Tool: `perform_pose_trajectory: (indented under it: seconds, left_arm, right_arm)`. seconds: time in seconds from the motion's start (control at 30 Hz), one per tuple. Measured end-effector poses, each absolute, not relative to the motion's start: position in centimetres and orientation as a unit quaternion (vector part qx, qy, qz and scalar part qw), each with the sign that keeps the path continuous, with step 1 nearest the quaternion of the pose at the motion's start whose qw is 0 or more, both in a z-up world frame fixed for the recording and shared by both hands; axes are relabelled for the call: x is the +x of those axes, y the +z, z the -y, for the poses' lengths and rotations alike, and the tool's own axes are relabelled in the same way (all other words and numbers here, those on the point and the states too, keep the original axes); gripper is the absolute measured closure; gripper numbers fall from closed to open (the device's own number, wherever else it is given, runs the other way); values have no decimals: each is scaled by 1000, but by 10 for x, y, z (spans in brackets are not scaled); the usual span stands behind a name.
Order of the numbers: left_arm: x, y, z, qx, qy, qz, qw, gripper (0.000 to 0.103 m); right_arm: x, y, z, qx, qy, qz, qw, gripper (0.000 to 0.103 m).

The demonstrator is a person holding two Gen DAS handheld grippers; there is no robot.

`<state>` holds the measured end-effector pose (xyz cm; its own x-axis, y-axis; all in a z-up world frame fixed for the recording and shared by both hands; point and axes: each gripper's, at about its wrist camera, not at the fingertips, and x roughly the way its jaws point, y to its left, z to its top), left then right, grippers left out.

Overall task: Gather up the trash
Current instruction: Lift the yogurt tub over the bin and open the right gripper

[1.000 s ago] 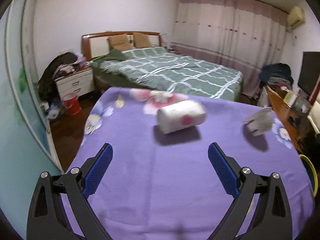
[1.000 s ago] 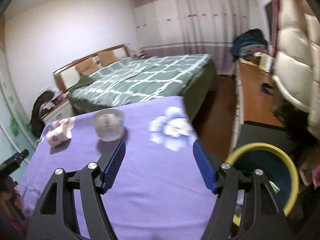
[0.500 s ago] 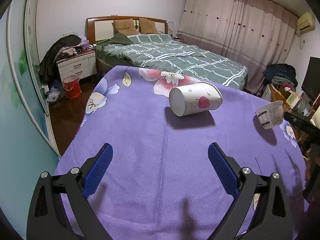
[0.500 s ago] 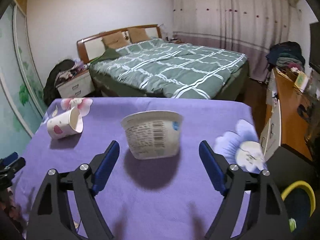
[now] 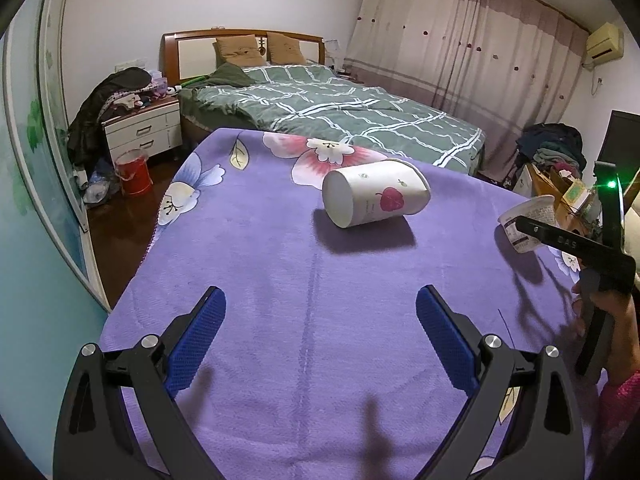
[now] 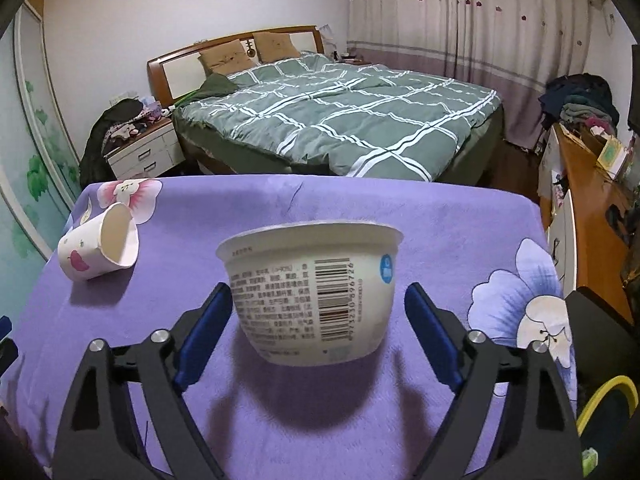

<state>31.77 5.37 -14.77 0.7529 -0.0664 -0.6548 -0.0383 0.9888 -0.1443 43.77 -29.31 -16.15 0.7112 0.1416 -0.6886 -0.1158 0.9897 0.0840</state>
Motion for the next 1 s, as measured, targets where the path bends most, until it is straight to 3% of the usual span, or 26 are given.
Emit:
perform_pose_trajectory:
  seconds: [0.37,0.67,1.0]
  left_arm:
    - [317,-146,-50,-72,-9,-350,934,8]
    - [313,-143,-47,-64,-14,-343,937,8]
    - [314,-145,-42,-53,-14,-345,937,8]
  right_arm:
    - [406,-137,312,54,59,-343,936,28]
    - [299,-99,384,86,-58,-265,959,28]
    - [221,-124,505,146,-240,-267,922,28]
